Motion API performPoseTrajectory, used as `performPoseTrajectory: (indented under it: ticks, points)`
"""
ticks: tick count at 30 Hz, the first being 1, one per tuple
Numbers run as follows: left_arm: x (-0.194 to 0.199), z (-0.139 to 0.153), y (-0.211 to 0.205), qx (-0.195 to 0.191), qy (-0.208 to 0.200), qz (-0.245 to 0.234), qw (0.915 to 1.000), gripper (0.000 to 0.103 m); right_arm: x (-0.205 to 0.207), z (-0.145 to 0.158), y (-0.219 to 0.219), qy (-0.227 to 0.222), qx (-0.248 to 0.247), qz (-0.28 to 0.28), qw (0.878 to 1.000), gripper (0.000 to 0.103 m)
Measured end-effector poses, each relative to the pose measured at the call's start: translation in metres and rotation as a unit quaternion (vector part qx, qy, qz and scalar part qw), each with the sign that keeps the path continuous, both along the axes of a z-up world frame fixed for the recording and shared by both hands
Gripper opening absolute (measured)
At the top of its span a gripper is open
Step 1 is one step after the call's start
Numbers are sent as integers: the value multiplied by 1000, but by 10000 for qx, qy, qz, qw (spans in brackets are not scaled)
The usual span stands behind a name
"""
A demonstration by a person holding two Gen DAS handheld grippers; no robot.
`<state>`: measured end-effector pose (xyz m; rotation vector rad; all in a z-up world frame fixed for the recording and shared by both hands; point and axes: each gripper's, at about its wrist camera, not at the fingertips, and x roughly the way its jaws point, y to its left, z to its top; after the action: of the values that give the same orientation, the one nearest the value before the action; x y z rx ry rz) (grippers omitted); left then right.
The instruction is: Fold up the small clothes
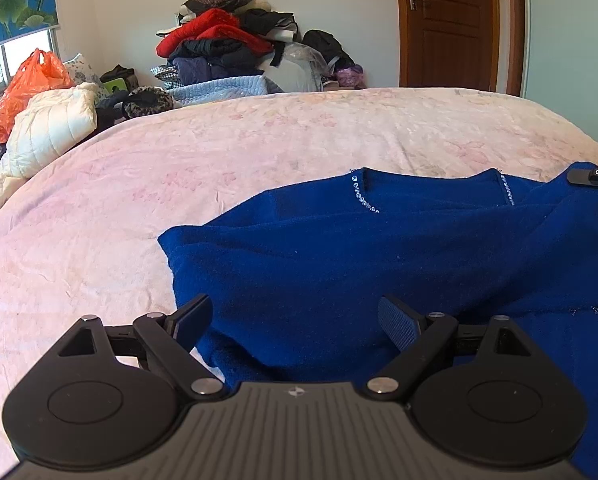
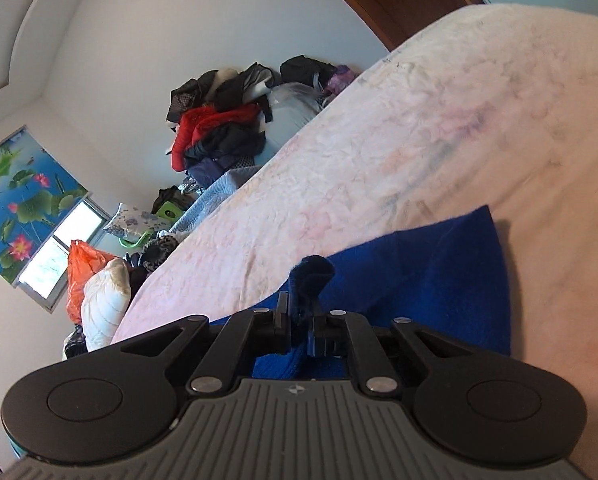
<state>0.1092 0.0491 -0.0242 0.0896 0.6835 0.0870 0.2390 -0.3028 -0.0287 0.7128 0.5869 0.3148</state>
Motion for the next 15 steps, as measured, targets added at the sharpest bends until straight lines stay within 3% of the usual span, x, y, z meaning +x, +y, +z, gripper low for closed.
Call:
performPoseTrajectory:
  ticks: [5,9,12,13,15]
  points:
    - [1,-1,-5,58,17,-79,10000,91,2,-6,-13,56,-263,-218,9994,12]
    - [1,-3,-6,59,60,-83,9999,91,4,-22,-19,416,-148,-133,9989,25]
    - [1,-4,-7,72,91,-79,9999,91,3,-22,-19,325,-144,-144,9993,23]
    - [1,-4,-7,87,96,-80,9999,91,4,-22,-19,320,-147,-117,9993,14]
    - [1,-4,-8,123,96,-73,9999,91,4,-22,-18,315,-219,-140,9992,11]
